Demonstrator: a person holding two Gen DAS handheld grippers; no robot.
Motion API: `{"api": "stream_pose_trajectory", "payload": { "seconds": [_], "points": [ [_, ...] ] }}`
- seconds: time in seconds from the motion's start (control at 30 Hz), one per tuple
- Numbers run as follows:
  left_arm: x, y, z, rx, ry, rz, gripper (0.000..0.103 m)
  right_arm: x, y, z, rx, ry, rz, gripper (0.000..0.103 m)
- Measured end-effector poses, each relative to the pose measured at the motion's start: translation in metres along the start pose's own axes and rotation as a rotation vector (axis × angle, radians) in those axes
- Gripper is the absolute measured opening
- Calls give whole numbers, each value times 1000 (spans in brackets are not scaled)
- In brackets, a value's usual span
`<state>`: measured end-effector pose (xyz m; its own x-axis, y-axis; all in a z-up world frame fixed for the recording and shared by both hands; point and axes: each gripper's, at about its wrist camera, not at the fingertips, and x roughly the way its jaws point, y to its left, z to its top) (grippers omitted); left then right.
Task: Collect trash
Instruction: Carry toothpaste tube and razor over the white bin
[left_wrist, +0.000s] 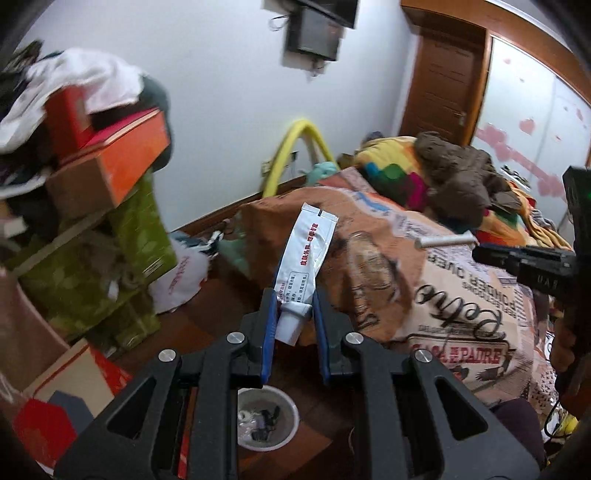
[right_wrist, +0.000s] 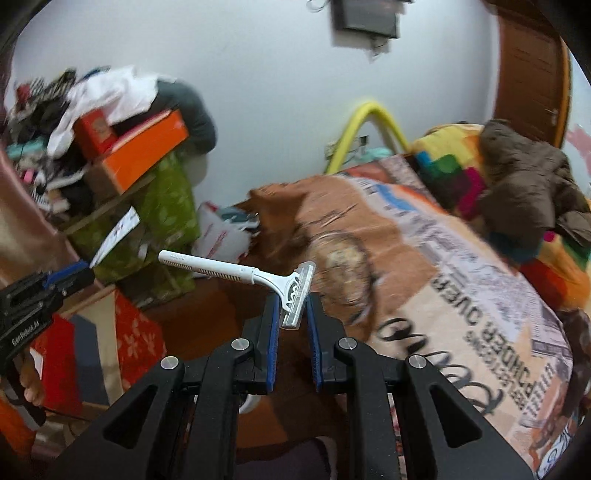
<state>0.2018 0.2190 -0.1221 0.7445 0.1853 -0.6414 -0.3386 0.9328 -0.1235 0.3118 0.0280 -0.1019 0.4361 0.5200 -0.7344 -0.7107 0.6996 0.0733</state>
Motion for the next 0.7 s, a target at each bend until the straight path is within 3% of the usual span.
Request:
{"api": "stream_pose_trajectory", "payload": {
  "seconds": [0.37, 0.7],
  "points": [
    [33, 77, -62, -129, 102, 81, 19, 86, 74, -32, -87, 179, 98, 13],
    [79, 113, -132, -213, 259, 135, 19, 161, 108, -85, -141, 406, 126, 13]
  ]
}}
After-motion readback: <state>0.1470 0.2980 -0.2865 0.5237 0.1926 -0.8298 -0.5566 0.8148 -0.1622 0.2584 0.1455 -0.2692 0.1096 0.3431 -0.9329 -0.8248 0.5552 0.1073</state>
